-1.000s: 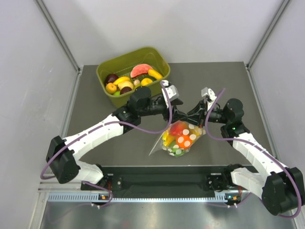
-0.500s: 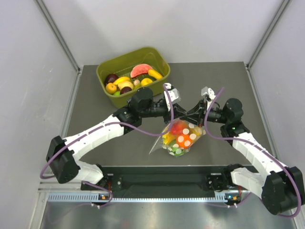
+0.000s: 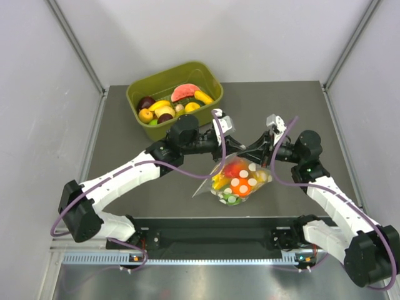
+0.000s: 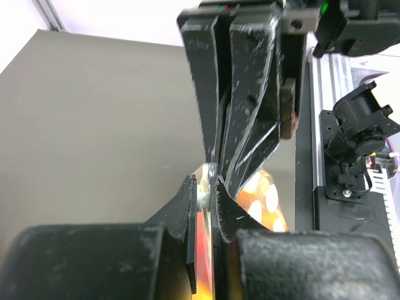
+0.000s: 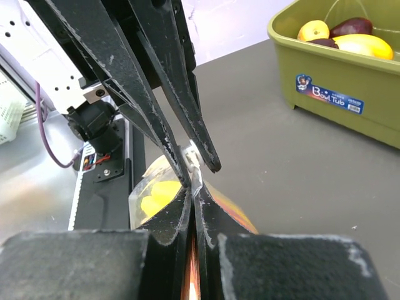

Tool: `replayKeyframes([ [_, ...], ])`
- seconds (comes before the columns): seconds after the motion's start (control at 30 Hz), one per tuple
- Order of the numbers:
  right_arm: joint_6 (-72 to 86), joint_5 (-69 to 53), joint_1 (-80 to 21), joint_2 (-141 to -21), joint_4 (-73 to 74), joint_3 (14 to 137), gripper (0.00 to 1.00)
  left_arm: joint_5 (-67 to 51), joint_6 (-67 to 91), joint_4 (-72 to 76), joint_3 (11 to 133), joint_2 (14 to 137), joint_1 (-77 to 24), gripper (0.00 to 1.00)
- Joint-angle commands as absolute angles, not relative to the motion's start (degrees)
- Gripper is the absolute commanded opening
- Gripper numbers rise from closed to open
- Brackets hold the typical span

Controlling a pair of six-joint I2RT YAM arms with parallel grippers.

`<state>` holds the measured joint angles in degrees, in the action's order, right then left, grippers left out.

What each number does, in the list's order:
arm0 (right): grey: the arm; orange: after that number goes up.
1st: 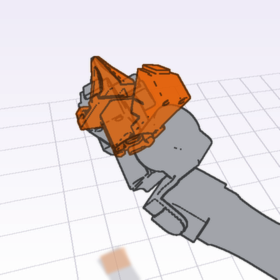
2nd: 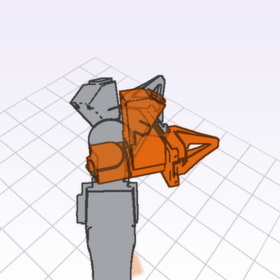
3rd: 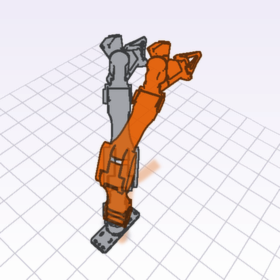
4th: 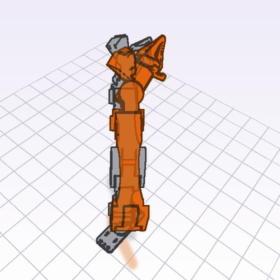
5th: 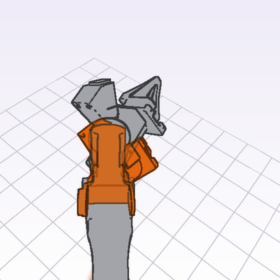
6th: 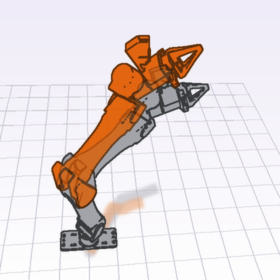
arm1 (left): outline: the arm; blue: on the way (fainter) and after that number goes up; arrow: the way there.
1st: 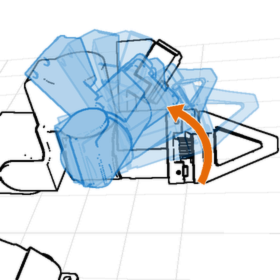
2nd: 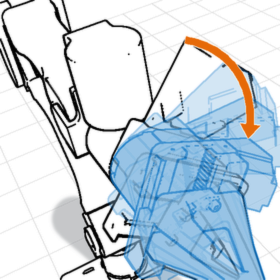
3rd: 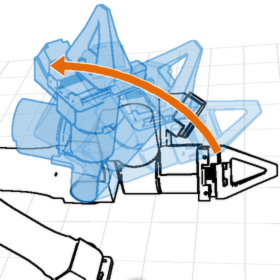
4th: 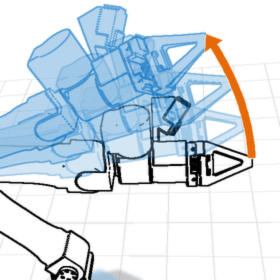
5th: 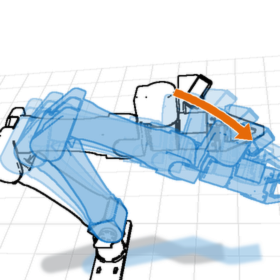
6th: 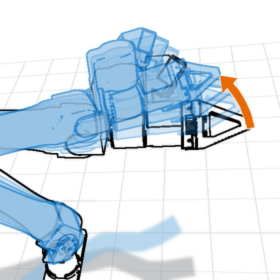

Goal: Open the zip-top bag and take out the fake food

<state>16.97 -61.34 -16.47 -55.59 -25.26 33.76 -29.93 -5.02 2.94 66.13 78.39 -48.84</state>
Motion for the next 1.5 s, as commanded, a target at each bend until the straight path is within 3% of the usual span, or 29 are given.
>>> replayKeyframes([
  [0.0,16.3,-62.1,-15.4,-53.4,-28.5,34.6,0.00,-28.7,-6.2,0.3,64.9,76.1,-47.8,0.00],
  [0.57,16.3,-58.8,-13.4,-52.5,-28.0,34.3,0.00,-30.0,-4.7,0.2,60.6,73.6,-46.5,0.00],
  [1.47,13.4,-36.8,-12.1,-53.0,-24.3,38.5,0.00,-25.5,-0.9,-3.0,49.5,62.8,-46.3,0.00],
])
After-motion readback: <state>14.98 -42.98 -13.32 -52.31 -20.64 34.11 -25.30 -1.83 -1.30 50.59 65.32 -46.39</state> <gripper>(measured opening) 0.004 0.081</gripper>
